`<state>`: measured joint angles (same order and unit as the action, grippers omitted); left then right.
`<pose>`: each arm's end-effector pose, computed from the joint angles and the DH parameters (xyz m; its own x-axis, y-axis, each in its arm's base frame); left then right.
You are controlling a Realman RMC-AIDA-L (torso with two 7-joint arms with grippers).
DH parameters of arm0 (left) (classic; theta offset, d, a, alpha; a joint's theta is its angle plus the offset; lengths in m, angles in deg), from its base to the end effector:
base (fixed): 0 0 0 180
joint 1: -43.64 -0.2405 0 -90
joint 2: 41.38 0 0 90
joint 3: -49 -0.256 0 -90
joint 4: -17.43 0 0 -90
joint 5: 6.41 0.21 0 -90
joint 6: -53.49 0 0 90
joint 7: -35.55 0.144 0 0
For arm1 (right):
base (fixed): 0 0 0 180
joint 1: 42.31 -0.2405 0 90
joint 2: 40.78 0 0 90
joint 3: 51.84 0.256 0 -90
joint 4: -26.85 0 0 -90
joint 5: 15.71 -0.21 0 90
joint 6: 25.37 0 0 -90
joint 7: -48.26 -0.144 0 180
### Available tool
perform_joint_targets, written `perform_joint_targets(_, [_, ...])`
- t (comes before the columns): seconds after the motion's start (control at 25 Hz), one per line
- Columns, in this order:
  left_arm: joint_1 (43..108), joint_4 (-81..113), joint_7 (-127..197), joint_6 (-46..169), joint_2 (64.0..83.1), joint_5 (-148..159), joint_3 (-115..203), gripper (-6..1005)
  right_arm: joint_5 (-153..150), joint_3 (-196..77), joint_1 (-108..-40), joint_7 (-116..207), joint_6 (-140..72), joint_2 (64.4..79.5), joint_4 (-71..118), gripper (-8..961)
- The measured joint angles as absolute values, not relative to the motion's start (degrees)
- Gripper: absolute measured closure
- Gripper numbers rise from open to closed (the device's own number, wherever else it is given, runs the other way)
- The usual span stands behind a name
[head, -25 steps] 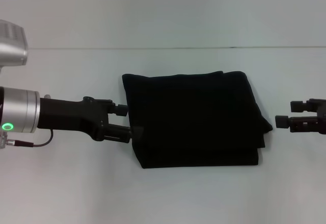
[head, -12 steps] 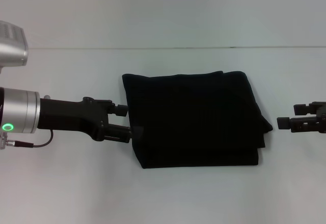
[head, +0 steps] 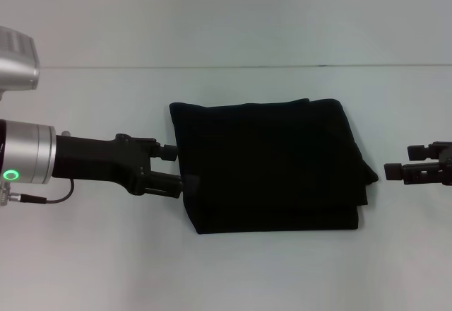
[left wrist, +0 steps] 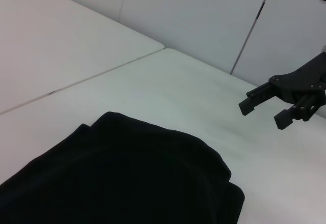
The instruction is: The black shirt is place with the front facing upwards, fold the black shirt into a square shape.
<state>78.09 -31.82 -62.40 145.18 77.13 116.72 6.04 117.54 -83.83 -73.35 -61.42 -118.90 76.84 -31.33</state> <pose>-0.2336 0.3536 0.0208 0.8231 0.4515 0.3444 0.5108 -0.8537 -0.1015 0.2782 0.3446 0.0741 0.6856 -0.6365 -0.3532 -0.7235 -0.6496 -0.2337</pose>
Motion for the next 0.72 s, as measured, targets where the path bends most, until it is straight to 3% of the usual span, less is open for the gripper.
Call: perform_joint_targets(0.72, [78.1, -31.8, -62.4, 145.2, 76.92, 116.7, 5.9, 152, 117.5, -83.5, -73.3, -61.5, -118.9, 76.81, -31.3, 36])
